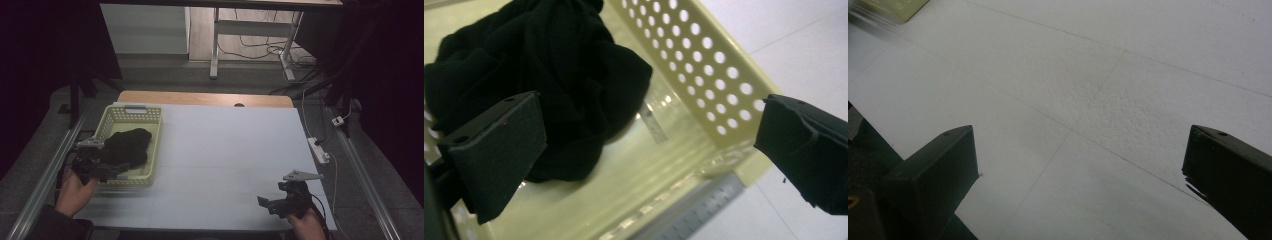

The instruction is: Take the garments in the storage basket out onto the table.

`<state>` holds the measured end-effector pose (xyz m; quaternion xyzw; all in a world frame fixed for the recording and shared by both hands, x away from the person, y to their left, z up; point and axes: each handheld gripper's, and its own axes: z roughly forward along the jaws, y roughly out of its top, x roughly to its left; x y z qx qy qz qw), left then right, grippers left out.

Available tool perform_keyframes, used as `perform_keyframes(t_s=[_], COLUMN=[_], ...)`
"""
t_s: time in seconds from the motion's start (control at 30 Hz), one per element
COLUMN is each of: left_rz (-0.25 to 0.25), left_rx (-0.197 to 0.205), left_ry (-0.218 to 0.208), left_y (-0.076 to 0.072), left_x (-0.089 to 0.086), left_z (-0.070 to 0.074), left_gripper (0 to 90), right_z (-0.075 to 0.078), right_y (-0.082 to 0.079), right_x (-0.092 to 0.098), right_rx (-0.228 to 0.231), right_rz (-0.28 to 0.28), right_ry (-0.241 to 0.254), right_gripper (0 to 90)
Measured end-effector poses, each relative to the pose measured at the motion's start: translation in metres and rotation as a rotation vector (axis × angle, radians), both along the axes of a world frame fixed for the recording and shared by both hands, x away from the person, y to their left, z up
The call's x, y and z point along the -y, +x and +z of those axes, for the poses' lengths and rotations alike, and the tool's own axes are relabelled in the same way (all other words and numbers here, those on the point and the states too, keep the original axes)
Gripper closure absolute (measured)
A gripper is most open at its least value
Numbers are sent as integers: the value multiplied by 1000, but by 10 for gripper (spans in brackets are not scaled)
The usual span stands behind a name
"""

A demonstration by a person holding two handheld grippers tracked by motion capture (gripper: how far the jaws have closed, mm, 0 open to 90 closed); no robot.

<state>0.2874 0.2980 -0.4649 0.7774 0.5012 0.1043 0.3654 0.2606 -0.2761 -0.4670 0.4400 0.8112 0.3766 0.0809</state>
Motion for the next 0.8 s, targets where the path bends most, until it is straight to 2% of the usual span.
perform_keyframes(t_s=[0.33, 0.57, 0.8], left_rz=[22, 1, -3], left_rx=[-20, -36, -57], left_ry=[20, 33, 71], left_y=[19, 33, 46], left_x=[-3, -1, 2], left_z=[-2, -3, -5], left_gripper=[7, 7, 6], right_z=[0, 0, 0], right_y=[0, 1, 1], right_x=[0, 0, 0], right_rx=[-5, -6, -6], right_rz=[0, 2, 5], right_ry=[0, 2, 0], right_gripper=[13, 13, 13])
